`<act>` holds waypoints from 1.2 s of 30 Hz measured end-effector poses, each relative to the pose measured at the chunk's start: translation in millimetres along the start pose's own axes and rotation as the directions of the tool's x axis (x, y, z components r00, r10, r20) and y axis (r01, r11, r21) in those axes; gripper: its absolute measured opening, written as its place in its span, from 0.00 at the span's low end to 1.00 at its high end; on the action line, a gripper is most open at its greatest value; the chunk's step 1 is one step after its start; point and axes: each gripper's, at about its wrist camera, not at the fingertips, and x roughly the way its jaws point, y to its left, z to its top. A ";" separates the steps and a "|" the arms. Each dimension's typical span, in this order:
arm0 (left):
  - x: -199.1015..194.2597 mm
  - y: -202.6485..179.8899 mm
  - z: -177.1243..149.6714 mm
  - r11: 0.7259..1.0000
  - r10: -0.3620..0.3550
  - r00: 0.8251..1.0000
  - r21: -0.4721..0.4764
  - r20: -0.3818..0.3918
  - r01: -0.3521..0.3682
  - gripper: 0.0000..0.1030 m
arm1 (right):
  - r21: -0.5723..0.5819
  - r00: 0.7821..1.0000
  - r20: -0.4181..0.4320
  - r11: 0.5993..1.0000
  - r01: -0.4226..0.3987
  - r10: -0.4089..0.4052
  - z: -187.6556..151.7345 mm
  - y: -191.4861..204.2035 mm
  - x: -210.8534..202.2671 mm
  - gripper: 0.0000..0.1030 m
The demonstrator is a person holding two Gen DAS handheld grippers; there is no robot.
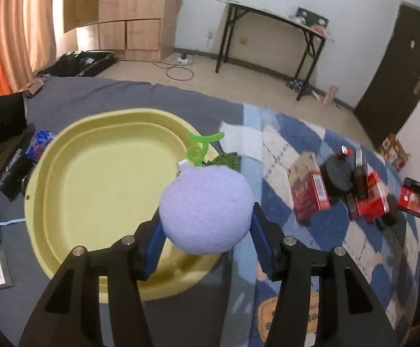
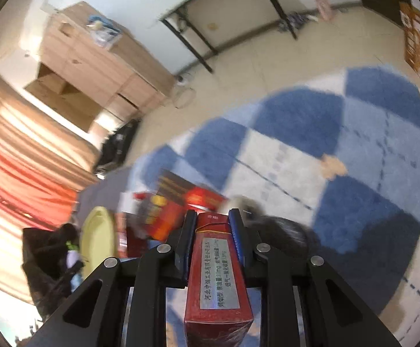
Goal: Organize rigid objects
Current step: 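Carry both held items to the yellow tray and release them, then grasp black sponge with right tool while left tool grasps red-and-white box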
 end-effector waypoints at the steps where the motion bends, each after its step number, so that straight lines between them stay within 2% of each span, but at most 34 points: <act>1: -2.2 6.7 4.6 1.000 -0.003 1.000 -0.018 0.006 0.003 0.54 | -0.001 1.000 0.007 1.000 -0.030 0.030 1.5 7.7 -1.8 0.21; 5: -6.6 39.2 26.9 0.998 0.043 0.999 -0.048 0.031 -0.042 0.54 | -0.027 0.989 -0.022 0.989 -0.148 0.147 -1.4 62.9 2.2 0.21; 7: -3.0 63.4 39.4 0.994 0.078 0.997 -0.078 0.019 -0.076 0.54 | -0.078 0.980 -0.091 0.980 -0.184 0.177 -8.9 107.2 29.9 0.21; 9: 1.5 88.7 49.9 0.984 0.155 0.987 -0.095 0.052 -0.150 0.54 | -0.114 0.962 -0.182 0.967 -0.226 0.203 -24.3 155.8 71.2 0.21; 10: 9.4 100.9 55.1 0.978 0.193 0.980 -0.091 0.048 -0.188 0.54 | -0.127 0.954 -0.210 0.961 -0.244 0.214 -35.4 181.0 97.4 0.21; 11: 22.8 113.7 59.4 0.974 0.212 0.977 -0.084 0.010 -0.210 0.54 | -0.145 0.946 -0.240 0.956 -0.256 0.217 -47.4 203.7 123.8 0.21; 13: 44.8 134.1 60.8 0.977 0.188 0.981 -0.094 -0.056 -0.193 0.54 | -0.186 0.939 -0.264 0.944 -0.274 0.220 -71.8 238.1 165.8 0.21; 15: 60.2 147.8 59.8 0.982 0.163 0.984 -0.087 -0.075 -0.169 0.54 | -0.172 0.920 -0.304 0.936 -0.308 0.247 -102.5 262.2 213.4 0.21; 18: 82.3 166.6 54.6 0.986 0.134 0.984 -0.081 -0.117 -0.144 0.54 | -0.199 0.908 -0.367 0.937 -0.287 0.201 -145.4 285.3 268.6 0.21; 21: 92.2 179.0 49.8 0.988 0.108 0.986 -0.097 -0.126 -0.120 0.54 | -0.276 0.920 -0.359 0.924 -0.264 0.156 -160.2 295.4 297.3 0.21; 23: 94.5 176.3 48.7 0.990 0.094 0.989 -0.093 -0.111 -0.105 0.57 | -0.278 0.923 -0.353 0.925 -0.259 0.153 -161.5 294.1 308.8 0.21; 24: 94.4 175.2 48.6 0.991 0.092 0.990 -0.088 -0.106 -0.101 0.60 | -0.286 0.924 -0.355 0.924 -0.254 0.144 -162.5 295.4 311.9 0.24; 25: 94.6 172.7 49.0 0.993 0.076 0.992 -0.084 -0.102 -0.085 0.69 | -0.300 0.923 -0.360 0.921 -0.250 0.133 -164.3 295.5 315.6 0.25; 26: 93.5 171.5 48.6 0.994 0.052 0.994 -0.090 -0.096 -0.061 0.81 | -0.319 0.925 -0.362 0.916 -0.243 0.119 -168.1 303.7 309.3 0.44; 27: 91.0 171.6 50.5 0.994 0.039 0.995 -0.099 -0.092 -0.048 0.83 | -0.349 0.928 -0.358 0.907 -0.237 0.105 -170.8 306.0 308.4 0.66; 28: 85.4 170.0 53.0 0.993 0.029 0.997 -0.110 -0.077 -0.038 0.84 | -0.365 0.932 -0.343 0.897 -0.249 0.119 -170.1 312.8 295.2 0.73; 29: 75.3 168.8 57.9 0.991 0.024 0.999 -0.132 -0.042 -0.029 0.88 | -0.368 0.933 -0.324 0.888 -0.275 0.155 -167.7 319.8 275.1 0.89; 30: 64.6 168.2 63.0 0.988 0.017 1.000 -0.156 -0.007 -0.018 0.92 | -0.374 0.940 -0.297 0.885 -0.277 0.169 -165.8 320.1 261.0 1.00; 31: 51.8 165.0 69.2 0.984 0.016 0.999 -0.180 0.035 -0.009 1.00 | -0.378 0.947 -0.267 0.885 -0.272 0.177 -164.0 315.5 246.4 1.00; 32: 40.3 157.5 74.9 0.981 0.021 0.997 -0.192 0.071 -0.007 1.00 | -0.375 0.952 -0.238 0.886 -0.271 0.190 -159.3 310.7 227.4 1.00; 33: 36.4 147.1 80.5 0.981 0.029 0.998 -0.192 0.062 -0.016 1.00 | -0.385 0.964 -0.190 0.890 -0.245 0.184 -152.4 301.4 201.0 1.00; 34: 37.9 125.3 87.3 0.985 0.006 1.000 -0.175 0.007 -0.005 1.00 | -0.409 0.978 -0.120 0.890 -0.203 0.168 -144.8 288.9 171.6 1.00; 36: 38.9 80.0 90.4 0.991 -0.051 0.998 -0.125 -0.029 0.046 1.00 | -0.456 0.995 -0.001 0.886 -0.089 0.099 -132.2 262.1 126.3 1.00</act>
